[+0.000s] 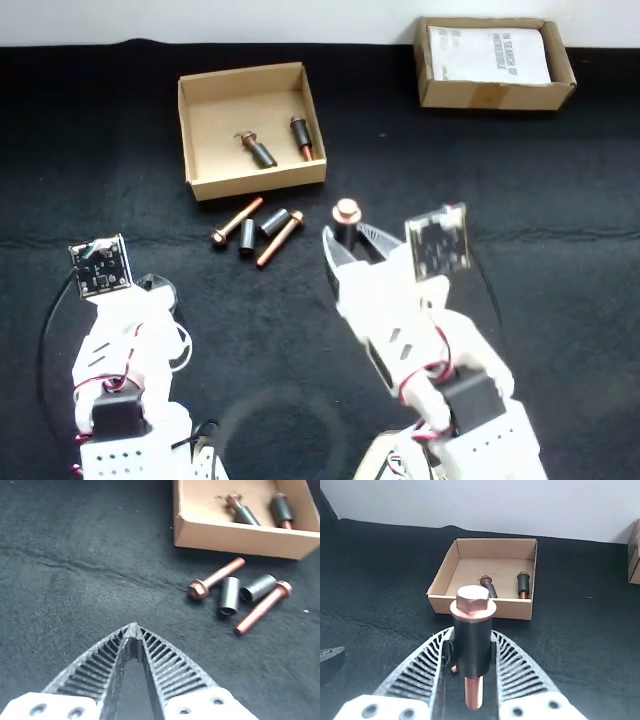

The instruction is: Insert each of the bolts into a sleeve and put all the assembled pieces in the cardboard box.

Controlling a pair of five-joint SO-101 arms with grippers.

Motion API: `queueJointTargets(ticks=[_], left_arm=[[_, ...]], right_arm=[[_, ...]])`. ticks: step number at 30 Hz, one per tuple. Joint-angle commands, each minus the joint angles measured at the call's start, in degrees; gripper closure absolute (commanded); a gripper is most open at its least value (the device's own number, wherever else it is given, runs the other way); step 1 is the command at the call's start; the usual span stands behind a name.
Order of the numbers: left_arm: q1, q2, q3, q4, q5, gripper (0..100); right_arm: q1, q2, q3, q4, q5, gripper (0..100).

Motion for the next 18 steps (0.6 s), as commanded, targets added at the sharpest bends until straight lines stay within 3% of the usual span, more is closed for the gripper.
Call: queueJointTargets(ticks=[1, 10, 18], left_arm=[[-2.0, -0.5, 3.3, -5.9, 0.4, 99], [-3.6, -0.2, 6.9, -11.2, 0.5, 99], [-3.6, 0.0, 6.9, -6.9, 0.4, 99]], right_arm=[[0.7, 9.0, -10.3, 0.0, -0.6, 99.1], [0.5, 29.1, -26.3, 0.0, -0.6, 99.1], [0.5, 47.2, -42.7, 0.0, -0.6, 99.1]])
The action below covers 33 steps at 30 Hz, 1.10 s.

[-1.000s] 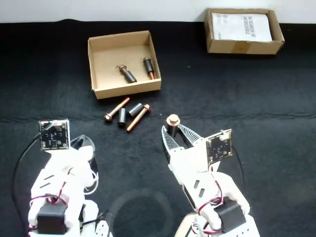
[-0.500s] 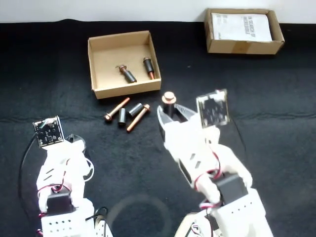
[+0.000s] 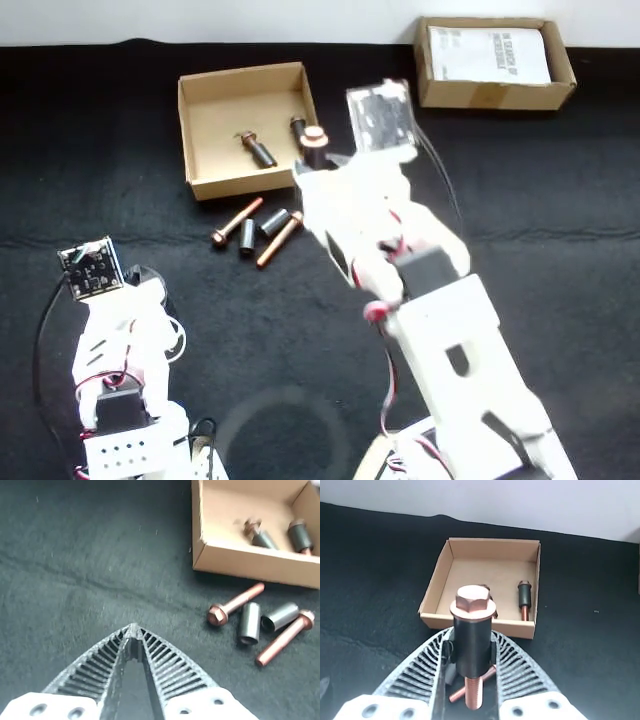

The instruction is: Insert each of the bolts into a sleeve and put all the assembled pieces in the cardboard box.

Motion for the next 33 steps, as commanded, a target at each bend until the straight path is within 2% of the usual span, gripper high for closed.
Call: queueJointTargets(ticks=[1, 20, 30, 33], left_arm=[[-0.4, 0.0, 1.1, 1.1, 0.3, 99], [-0.5, 0.0, 1.1, 1.2, 0.2, 99], [-0.5, 0.0, 1.1, 1.3, 0.2, 99], [-0.5, -0.1, 1.1, 1.3, 0.2, 99]], right_arm=[[0.6, 7.3, -10.9, 0.0, -0.6, 99.1], [0.7, 49.5, -53.3, 0.0, -0.4, 99.1], [5.1, 71.6, -75.0, 0.1, -0.1, 99.1], [5.6, 77.7, -80.4, 0.1, 4.5, 99.1]])
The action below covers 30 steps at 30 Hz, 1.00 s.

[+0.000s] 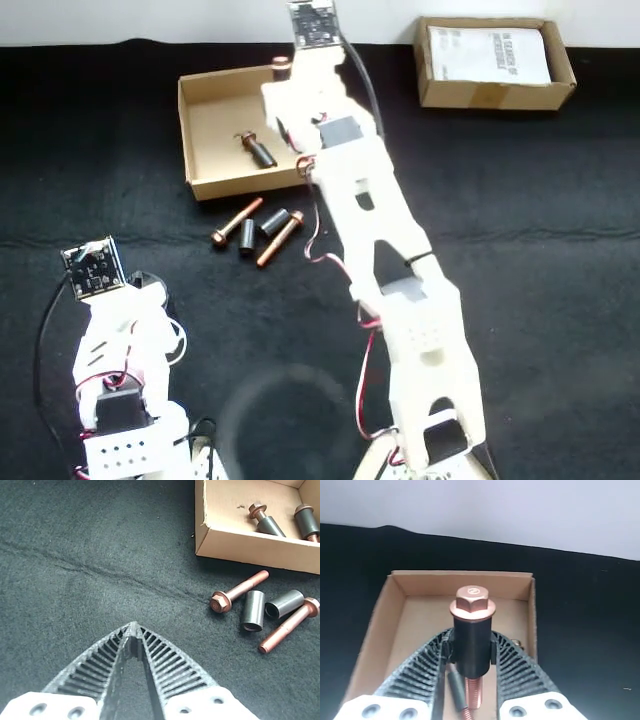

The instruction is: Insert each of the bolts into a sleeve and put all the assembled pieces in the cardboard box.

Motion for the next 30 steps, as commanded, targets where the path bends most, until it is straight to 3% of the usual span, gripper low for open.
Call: queueJointTargets(ticks=[1, 16, 24, 30], left_arm=[[-0.5, -0.2, 1.1, 0.1, 0.3, 99], [-0.6, -0.5, 1.1, 0.1, 0.3, 99], [-0.5, -0.6, 1.1, 0.1, 0.3, 99], [1.4, -0.6, 1.1, 0.2, 0.3, 99]], right_arm=[[1.0, 3.9, -8.8, 0.2, 6.3, 99.1], [-3.6, 11.6, -14.6, 9.5, 25.5, 99.1], [-5.1, 14.0, -15.3, 9.2, 27.3, 98.5], [-5.0, 14.0, -15.3, 10.5, 27.2, 80.5]])
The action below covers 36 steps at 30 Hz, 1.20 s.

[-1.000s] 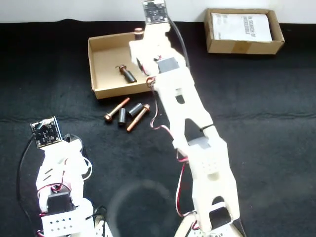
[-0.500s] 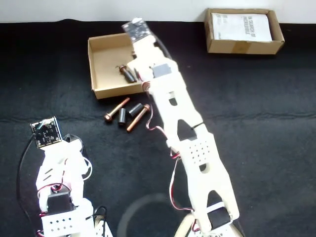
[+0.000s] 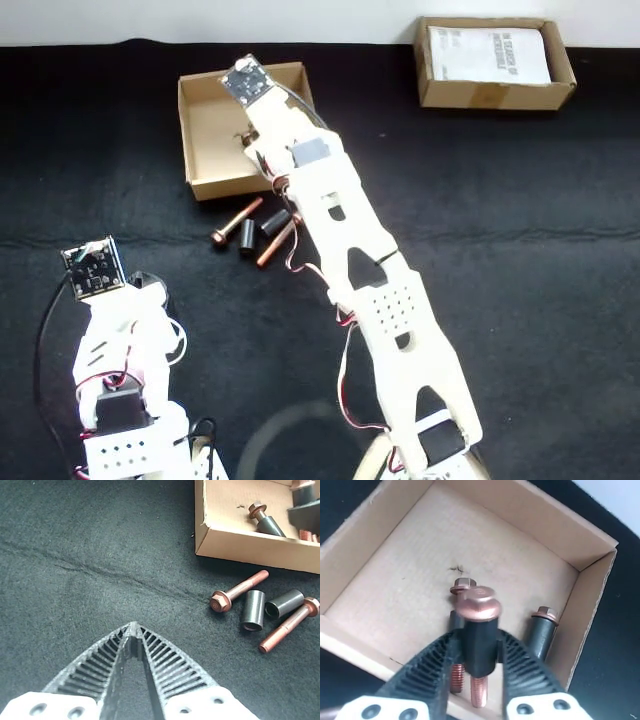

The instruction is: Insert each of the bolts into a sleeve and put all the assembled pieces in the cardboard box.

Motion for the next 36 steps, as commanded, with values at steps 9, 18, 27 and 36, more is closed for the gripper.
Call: queueJointTargets(ticks=[9, 18, 27, 36], left_arm=[[2.0, -0.6, 1.1, 0.7, 0.3, 99], [2.0, -0.3, 1.1, 0.6, 0.3, 99], [2.8, -0.1, 1.1, 0.6, 0.3, 99], [2.9, 0.0, 1.1, 0.7, 0.3, 99]], right_arm=[[-0.5, -1.0, -14.8, 11.8, 0.4, 78.1], [-0.7, -0.6, -35.4, 35.7, -0.1, 78.9], [-3.9, -1.1, -39.9, 50.2, -1.1, 87.9], [-2.9, -2.2, -29.8, 50.1, 15.3, 78.9]])
